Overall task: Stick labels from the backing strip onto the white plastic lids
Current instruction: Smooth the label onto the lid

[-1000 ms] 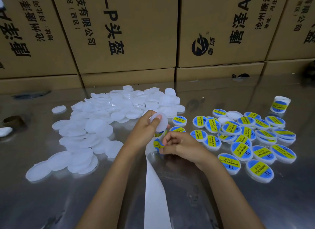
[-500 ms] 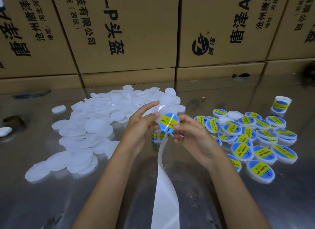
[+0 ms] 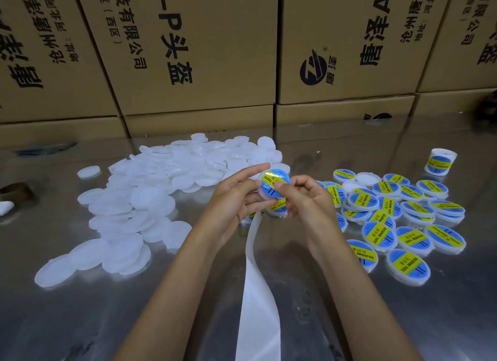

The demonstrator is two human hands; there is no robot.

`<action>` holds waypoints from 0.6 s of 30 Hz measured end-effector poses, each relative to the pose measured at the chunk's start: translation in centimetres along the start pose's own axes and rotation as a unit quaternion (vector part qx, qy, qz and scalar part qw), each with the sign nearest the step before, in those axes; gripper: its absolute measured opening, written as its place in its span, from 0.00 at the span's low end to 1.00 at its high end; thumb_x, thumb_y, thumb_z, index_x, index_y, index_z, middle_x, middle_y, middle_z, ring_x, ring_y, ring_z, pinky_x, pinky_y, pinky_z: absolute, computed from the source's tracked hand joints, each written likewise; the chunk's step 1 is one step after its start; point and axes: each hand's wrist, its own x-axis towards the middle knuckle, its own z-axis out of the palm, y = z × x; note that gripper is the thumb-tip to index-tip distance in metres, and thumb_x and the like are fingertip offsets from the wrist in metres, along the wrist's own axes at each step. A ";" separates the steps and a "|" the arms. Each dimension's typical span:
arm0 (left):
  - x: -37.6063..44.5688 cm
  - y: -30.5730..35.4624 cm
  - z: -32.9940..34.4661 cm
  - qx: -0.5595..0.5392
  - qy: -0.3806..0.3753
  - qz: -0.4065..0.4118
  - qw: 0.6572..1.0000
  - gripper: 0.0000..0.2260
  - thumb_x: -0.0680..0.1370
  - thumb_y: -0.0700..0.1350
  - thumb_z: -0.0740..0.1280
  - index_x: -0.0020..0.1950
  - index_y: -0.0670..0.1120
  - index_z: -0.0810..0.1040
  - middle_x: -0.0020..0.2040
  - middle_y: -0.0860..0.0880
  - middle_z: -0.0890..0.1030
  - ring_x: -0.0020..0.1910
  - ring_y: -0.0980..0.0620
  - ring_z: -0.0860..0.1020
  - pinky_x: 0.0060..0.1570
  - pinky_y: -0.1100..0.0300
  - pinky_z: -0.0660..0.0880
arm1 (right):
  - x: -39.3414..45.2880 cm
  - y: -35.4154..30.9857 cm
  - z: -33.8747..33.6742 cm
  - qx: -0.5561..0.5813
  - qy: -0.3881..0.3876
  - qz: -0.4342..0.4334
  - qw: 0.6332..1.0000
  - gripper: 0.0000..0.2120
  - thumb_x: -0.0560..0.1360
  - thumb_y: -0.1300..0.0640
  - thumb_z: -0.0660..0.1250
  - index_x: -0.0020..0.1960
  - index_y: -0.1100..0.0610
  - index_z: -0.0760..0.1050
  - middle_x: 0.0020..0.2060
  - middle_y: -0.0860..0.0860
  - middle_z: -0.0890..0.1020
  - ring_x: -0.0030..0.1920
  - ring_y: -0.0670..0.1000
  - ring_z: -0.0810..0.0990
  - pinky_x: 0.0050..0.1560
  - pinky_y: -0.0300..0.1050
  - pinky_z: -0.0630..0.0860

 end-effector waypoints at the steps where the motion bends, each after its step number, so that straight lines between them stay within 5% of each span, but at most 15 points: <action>1: 0.0 0.0 0.0 0.002 0.000 0.001 1.000 0.16 0.82 0.34 0.60 0.64 0.47 0.81 0.55 0.39 0.85 0.54 0.41 0.84 0.52 0.54 0.82 | 0.0 0.0 0.1 -0.006 0.005 0.000 1.000 0.07 0.73 0.60 0.74 0.44 0.56 0.75 0.26 0.42 0.77 0.26 0.42 0.71 0.26 0.34 0.68; 18: -0.3 0.0 0.4 0.059 0.015 0.020 0.998 0.16 0.81 0.34 0.65 0.66 0.47 0.80 0.56 0.37 0.84 0.56 0.41 0.84 0.58 0.50 0.80 | -0.1 0.1 0.4 -0.027 0.027 -0.018 0.999 0.07 0.73 0.63 0.74 0.43 0.60 0.75 0.33 0.50 0.79 0.26 0.39 0.73 0.28 0.31 0.69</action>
